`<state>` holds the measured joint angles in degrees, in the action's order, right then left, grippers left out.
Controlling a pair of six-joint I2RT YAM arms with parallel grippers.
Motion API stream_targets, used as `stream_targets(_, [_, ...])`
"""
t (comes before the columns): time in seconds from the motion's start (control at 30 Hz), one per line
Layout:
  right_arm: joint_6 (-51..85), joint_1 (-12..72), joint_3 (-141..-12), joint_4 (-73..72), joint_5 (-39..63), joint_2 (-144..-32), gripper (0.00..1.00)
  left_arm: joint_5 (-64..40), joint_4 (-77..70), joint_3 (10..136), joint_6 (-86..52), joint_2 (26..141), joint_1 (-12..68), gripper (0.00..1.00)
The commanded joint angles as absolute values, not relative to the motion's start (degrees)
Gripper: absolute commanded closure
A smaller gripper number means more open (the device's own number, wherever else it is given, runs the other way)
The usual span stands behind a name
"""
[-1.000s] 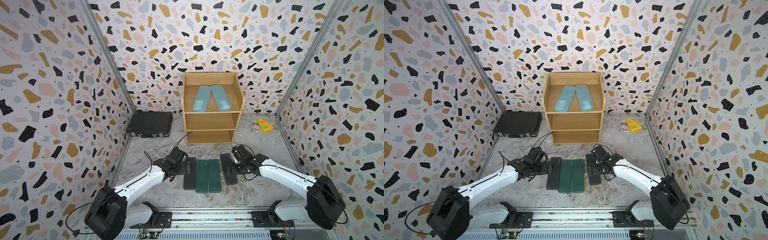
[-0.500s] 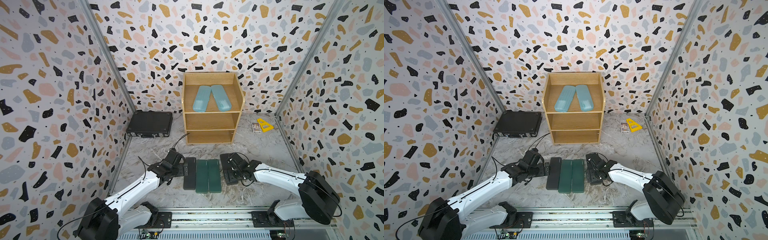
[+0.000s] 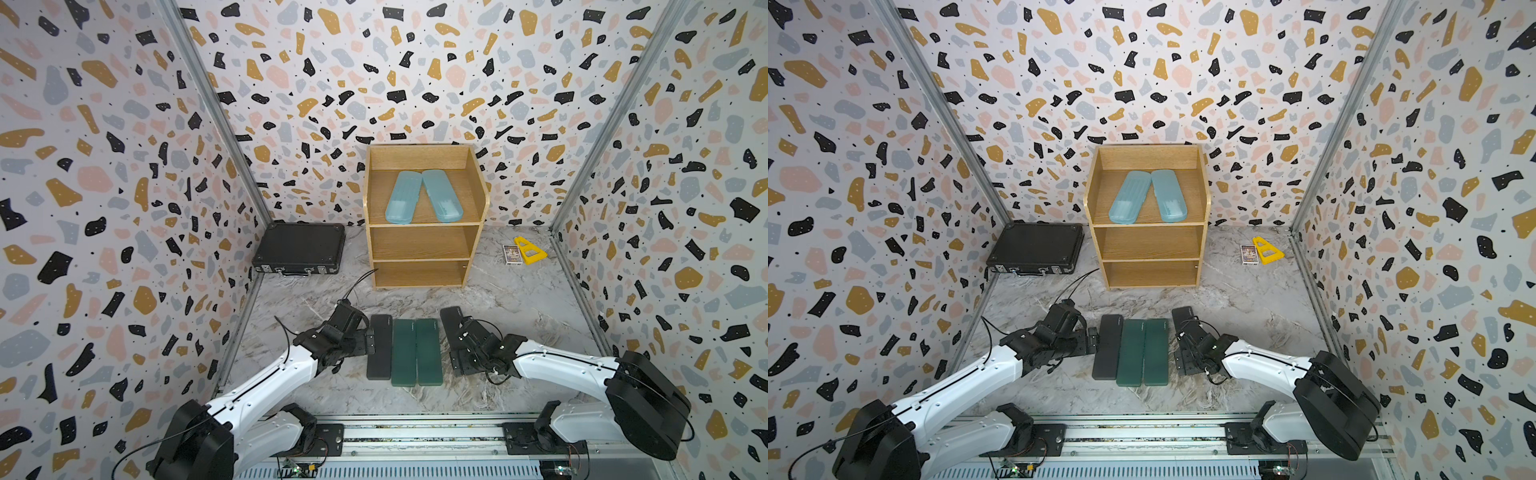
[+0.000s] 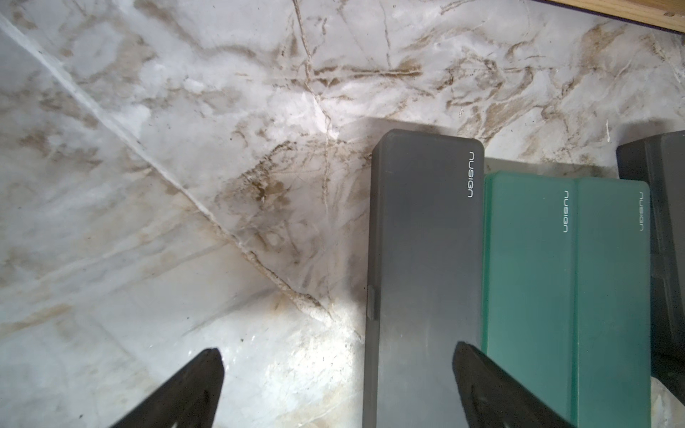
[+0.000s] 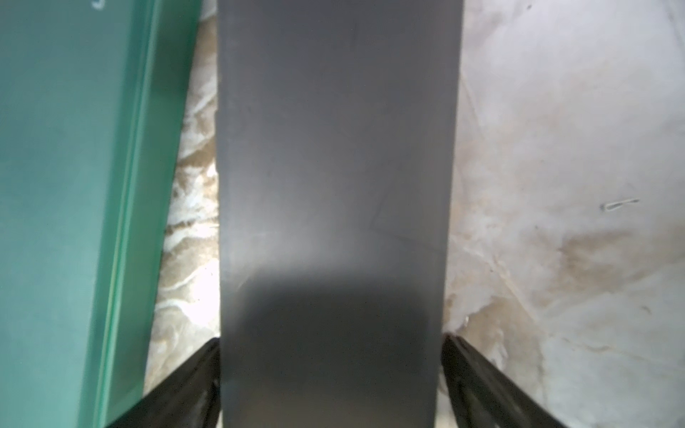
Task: Place the pencil cases on the shelf according to color
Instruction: Pick up the pencil case from the center of the board.
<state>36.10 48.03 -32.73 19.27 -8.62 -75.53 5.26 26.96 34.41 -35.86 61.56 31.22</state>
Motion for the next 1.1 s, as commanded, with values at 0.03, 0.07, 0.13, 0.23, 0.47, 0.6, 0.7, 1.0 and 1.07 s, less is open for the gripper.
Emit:
stream_targets(0.03, [37.5,49.4,-31.6,17.7,-12.0,-76.9,0.13,5.1,26.5,33.4,-36.5,61.0,31.1,0.00])
stream_targets(0.07, [37.8,49.8,-31.4,17.4,-12.9,-77.2,0.16,5.2,26.6,33.3,-36.5,60.8,31.1,0.00])
stream_targets(0.13, [37.9,50.2,-30.8,16.6,-14.1,-77.2,0.23,5.2,26.6,33.2,-36.5,60.6,31.1,0.00])
stream_targets(0.23, [38.1,50.6,-29.7,15.5,-15.2,-76.5,0.34,5.3,26.7,32.9,-36.5,60.1,31.1,0.00])
stream_targets(0.47, [37.4,50.9,-29.4,15.5,-16.9,-73.2,0.65,5.5,26.7,32.7,-36.4,59.9,31.1,0.00])
stream_targets(0.6, [36.0,50.9,-32.0,19.6,-19.2,-68.6,0.68,5.5,26.8,32.8,-36.2,59.7,31.1,0.00])
stream_targets(0.7, [34.7,50.9,-36.3,24.5,-19.4,-65.8,0.68,5.7,27.0,32.9,-36.0,59.7,31.1,0.00])
stream_targets(1.0, [31.4,50.6,-52.8,33.5,-18.0,-69.2,0.65,5.2,26.8,33.6,-35.5,59.7,31.1,0.00])
stream_targets(1.07, [30.8,49.9,-56.3,34.2,-17.2,-71.6,0.65,5.0,27.1,33.9,-35.4,59.6,31.1,0.00])
